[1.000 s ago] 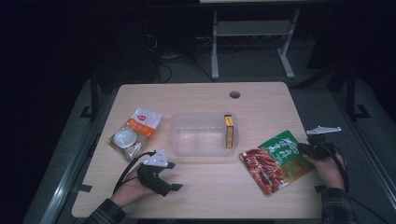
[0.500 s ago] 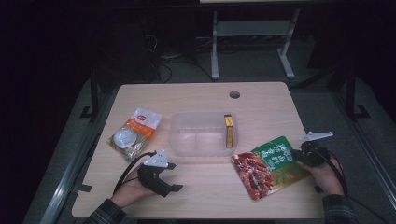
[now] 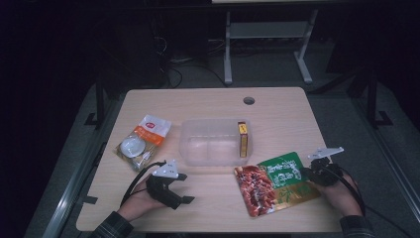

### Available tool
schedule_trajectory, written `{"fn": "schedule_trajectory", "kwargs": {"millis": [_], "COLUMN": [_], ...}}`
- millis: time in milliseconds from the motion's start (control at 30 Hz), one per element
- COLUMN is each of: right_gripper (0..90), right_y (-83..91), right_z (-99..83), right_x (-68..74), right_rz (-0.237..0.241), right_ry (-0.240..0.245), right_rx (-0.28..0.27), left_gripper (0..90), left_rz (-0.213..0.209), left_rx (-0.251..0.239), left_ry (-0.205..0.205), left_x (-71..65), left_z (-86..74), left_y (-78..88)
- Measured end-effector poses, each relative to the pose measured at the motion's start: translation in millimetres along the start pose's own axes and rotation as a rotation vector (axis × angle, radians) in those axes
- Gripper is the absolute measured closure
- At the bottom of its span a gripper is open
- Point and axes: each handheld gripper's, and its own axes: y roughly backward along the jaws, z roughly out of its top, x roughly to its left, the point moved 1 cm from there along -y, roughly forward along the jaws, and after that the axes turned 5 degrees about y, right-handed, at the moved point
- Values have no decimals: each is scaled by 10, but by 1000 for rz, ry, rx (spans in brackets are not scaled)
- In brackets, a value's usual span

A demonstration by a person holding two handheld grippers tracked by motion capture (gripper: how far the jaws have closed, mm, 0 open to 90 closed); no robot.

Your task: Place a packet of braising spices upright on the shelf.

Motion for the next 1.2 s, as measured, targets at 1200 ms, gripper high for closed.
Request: {"fn": "schedule_trajectory", "kwargs": {"millis": [1200], "right_gripper": [900], "right_y": [-219], "right_z": [446], "right_x": [1012], "right_rz": [246], "right_ry": [281], "right_rx": [8], "left_gripper": [170], "left_rz": [-9], "left_rx": [3], "left_ry": [-3], "left_x": [-15], "left_z": [4], "left_y": [-21]}}
